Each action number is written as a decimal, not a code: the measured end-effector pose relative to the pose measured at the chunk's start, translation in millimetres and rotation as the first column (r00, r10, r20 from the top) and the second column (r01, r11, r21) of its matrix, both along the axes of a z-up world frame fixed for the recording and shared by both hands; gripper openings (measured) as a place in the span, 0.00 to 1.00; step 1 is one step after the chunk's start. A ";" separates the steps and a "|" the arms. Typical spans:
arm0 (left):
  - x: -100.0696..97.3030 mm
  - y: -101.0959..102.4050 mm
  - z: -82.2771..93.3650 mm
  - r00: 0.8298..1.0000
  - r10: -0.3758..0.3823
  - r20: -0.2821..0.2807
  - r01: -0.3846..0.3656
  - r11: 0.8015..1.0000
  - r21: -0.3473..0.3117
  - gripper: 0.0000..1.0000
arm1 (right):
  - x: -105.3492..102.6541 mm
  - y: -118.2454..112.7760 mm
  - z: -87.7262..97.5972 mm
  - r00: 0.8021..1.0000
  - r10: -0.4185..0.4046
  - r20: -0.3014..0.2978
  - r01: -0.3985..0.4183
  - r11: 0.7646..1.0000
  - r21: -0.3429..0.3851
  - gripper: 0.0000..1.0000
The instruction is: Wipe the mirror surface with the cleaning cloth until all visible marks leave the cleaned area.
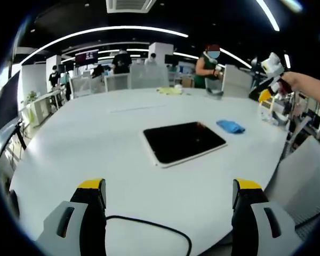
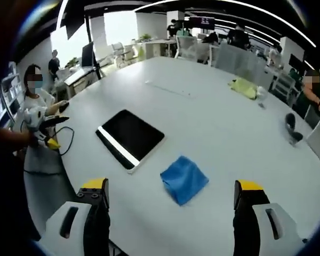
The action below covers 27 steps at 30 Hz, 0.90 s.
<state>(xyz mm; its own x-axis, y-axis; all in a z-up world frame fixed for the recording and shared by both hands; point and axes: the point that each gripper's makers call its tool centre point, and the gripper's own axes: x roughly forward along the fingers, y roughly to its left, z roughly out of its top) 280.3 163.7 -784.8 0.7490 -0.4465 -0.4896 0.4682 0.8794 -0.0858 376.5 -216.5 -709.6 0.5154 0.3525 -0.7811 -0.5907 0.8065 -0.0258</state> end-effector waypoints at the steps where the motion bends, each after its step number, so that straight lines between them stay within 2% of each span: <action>1: 0.1 -0.2 0.2 1.000 -0.003 0.002 0.003 1.000 0.000 0.99 | 3.5 0.7 2.7 1.000 0.009 -0.001 -0.009 1.000 -0.003 0.97; 4: -0.3 -1.0 -0.1 1.000 -0.007 0.001 0.007 1.000 0.004 0.99 | 12.6 4.0 7.6 0.998 0.045 -0.032 -0.046 0.999 -0.026 0.97; 7: -0.1 -0.1 0.1 1.000 -0.004 0.001 0.004 1.000 0.001 0.99 | 27.4 6.1 12.3 0.997 0.075 -0.018 -0.076 0.995 -0.059 0.92; 11: 0.0 1.0 0.1 1.000 0.002 0.001 -0.002 1.000 -0.001 0.99 | 36.6 9.1 10.8 0.995 0.098 -0.025 -0.099 0.992 -0.084 0.91; 14: 0.1 1.9 -0.2 1.000 0.005 0.000 -0.005 1.000 -0.001 0.99 | 38.7 9.9 6.4 0.994 0.101 -0.052 -0.105 0.990 -0.090 0.90; 19: -0.1 1.5 -0.7 1.000 0.005 -0.002 -0.005 1.000 -0.002 0.99 | 46.4 5.9 0.9 0.995 0.095 -0.044 -0.099 0.988 -0.118 0.89; 22: 0.0 1.2 -0.8 1.000 0.004 -0.004 -0.004 1.000 -0.004 0.99 | 52.6 2.7 -5.5 0.997 0.072 -0.036 -0.076 0.992 -0.103 0.83; 24: 0.3 1.2 -0.3 1.000 0.006 -0.002 -0.006 1.000 -0.010 0.99 | 63.7 -0.8 -11.4 0.998 0.052 0.022 -0.050 0.995 -0.089 0.81; 25: 0.6 2.1 -0.3 1.000 0.008 -0.002 -0.008 1.000 -0.011 0.99 | 62.9 -5.2 -20.0 1.000 0.027 0.001 -0.027 0.996 -0.086 0.79; 27: 0.6 2.9 -0.7 1.000 0.011 -0.003 -0.011 1.000 -0.012 0.99 | 64.1 -7.0 -27.4 1.000 0.019 0.013 -0.018 0.997 -0.078 0.74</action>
<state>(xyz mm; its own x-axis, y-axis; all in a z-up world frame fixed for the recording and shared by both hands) 280.9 166.6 -785.6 0.7521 -0.4442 -0.4869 0.4585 0.8833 -0.0976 440.7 -223.5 -737.0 0.5201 0.3009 -0.7993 -0.6048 0.7906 -0.0959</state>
